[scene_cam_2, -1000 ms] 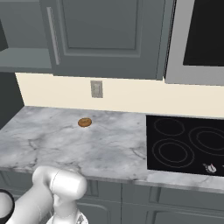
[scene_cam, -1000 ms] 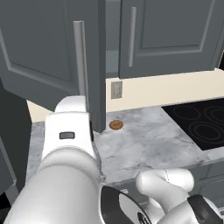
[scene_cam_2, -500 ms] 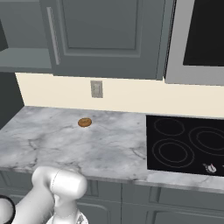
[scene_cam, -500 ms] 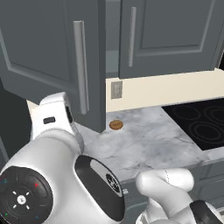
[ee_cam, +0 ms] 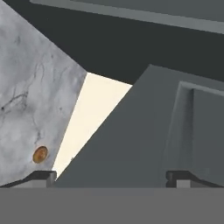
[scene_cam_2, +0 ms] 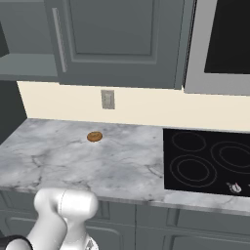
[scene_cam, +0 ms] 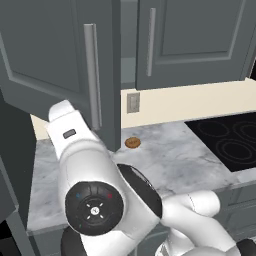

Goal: Close all open cabinet doors.

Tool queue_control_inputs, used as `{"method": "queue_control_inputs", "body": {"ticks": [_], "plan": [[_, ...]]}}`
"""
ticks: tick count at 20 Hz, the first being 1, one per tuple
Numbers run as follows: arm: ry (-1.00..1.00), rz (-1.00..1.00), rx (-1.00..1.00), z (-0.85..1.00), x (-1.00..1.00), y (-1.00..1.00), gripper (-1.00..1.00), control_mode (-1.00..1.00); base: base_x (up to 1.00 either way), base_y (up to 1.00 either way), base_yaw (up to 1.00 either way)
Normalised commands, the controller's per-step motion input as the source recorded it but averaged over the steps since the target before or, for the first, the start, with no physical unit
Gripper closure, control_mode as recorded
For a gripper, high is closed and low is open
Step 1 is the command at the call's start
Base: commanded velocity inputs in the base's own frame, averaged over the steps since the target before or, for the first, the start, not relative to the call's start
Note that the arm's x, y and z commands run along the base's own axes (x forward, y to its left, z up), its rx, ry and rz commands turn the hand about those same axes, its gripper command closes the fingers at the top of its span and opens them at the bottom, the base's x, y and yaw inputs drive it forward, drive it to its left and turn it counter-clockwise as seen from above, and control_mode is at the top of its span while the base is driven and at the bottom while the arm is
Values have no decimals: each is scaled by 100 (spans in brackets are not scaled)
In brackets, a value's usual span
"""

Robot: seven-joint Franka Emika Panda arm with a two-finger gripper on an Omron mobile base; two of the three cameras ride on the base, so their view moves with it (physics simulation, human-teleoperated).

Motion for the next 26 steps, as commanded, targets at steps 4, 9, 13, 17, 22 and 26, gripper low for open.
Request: {"method": "queue_control_inputs", "body": {"ticks": [4, 9, 13, 17, 22, 26], "plan": [[-7, 25, -11, 0, 32, 3, -100, -100, 0, 0, 0], [-1, 17, -10, 0, 43, 0, -100, -100, 0, 0, 0], [-1, 1, -12, 0, 45, 2, -100, -100, 0, 0, 0], [-4, -13, -15, 0, 39, 5, -100, -100, 0, 0, 0], [-1, -22, -15, 0, 48, 3, -100, -100, 0, 0, 0], [0, -24, -14, 1, 57, 0, -100, -100, 0, 0, 0]]}}
